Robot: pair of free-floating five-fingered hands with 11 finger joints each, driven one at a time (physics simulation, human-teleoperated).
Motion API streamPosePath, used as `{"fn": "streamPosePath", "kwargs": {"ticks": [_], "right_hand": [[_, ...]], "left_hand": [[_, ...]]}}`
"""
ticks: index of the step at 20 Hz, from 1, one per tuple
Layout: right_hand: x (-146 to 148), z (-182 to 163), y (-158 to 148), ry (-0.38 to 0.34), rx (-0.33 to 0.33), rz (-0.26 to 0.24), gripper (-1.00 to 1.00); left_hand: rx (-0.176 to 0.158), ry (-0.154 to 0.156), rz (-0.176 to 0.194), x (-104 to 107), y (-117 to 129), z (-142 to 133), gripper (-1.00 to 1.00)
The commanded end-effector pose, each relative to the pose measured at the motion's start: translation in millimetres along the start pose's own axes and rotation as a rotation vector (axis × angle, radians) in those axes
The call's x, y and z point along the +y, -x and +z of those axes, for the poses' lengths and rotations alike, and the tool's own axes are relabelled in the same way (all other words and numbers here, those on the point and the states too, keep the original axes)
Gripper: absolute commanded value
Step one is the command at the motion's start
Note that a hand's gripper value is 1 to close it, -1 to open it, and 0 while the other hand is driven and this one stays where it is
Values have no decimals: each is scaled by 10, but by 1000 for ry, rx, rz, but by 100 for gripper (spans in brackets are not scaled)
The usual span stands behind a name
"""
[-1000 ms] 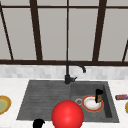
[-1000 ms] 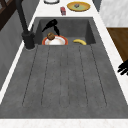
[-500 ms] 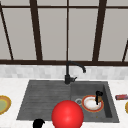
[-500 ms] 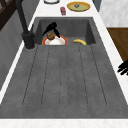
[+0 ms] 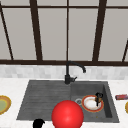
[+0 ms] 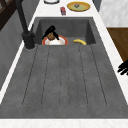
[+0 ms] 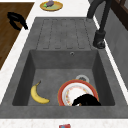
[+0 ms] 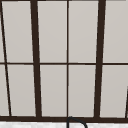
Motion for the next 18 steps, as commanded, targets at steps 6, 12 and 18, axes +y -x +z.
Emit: {"fn": "streamPosePath", "kwargs": {"ticks": [6,12,18], "right_hand": [[54,-222,-51,-32,40,15,100],[-137,-313,-112,54,96,-19,100],[-233,-175,-82,114,86,-23,100]], "left_hand": [[0,0,0,0,0,0,0],[0,0,0,0,0,0,0],[0,0,0,0,0,0,0]]}}
